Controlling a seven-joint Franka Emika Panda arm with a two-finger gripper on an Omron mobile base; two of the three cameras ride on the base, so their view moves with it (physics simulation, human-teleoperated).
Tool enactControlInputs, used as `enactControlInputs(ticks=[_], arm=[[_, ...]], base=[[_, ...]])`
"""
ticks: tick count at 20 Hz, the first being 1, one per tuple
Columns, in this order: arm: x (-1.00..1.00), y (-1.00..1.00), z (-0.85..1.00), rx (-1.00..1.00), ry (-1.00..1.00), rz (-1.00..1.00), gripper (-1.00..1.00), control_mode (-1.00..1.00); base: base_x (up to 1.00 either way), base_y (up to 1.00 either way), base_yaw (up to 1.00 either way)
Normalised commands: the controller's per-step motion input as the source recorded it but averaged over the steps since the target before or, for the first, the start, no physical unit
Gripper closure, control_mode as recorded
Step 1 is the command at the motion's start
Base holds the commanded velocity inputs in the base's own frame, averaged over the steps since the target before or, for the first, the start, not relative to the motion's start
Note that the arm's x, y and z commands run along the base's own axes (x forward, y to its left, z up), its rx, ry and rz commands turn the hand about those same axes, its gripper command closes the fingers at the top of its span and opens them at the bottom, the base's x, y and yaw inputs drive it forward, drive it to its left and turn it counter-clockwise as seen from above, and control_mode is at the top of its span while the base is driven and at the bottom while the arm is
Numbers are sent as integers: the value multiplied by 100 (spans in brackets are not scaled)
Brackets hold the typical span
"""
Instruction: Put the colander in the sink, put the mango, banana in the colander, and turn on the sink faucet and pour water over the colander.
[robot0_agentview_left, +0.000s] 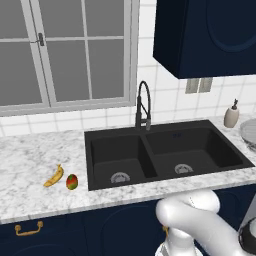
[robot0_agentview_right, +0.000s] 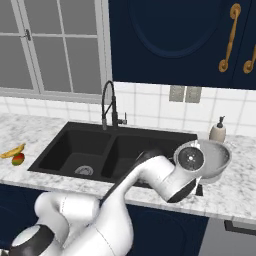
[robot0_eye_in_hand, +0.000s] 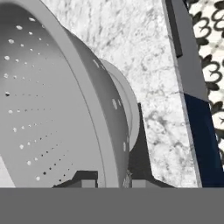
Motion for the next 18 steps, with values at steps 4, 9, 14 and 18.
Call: enactControlInputs(ticks=[4,9,14,18], arm=[[-14,100,74,-10,44,20,100,-100],[-15,100,58,-14,45,19,100,-100],[-14,100,5,-4,30,17,100,-100],[-18,100,-13,0,16,17,100,-100]], base=[[0,0,0],[0,0,0],[0,0,0],[0,0,0]])
